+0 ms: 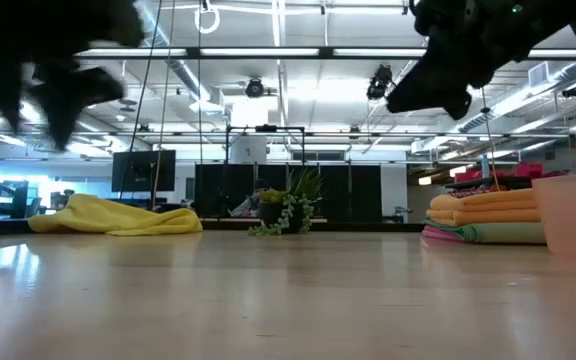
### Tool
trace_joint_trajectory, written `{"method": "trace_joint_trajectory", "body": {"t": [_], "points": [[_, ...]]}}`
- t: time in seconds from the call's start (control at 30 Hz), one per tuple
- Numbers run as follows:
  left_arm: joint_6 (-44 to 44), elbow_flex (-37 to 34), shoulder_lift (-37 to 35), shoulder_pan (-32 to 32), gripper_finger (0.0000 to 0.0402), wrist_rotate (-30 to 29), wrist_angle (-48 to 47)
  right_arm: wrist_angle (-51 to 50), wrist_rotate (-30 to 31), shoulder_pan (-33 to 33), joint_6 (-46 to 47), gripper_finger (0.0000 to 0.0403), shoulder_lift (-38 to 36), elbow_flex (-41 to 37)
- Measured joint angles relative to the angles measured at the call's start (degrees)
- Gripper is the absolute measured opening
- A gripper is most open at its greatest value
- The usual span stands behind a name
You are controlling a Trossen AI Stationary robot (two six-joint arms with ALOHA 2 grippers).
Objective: Fold microfiber towels
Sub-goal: Fold the blue microfiber towel
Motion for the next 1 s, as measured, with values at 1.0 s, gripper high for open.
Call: {"method": "trace_joint_trajectory", "body": {"t": [1.0], "points": [[-60.8,-12.4,0.1,-10.5,0.0210,9.8,6.7,9.8,-6.8,-1.3,0.4,0.0097,18.0,2.9]]}}
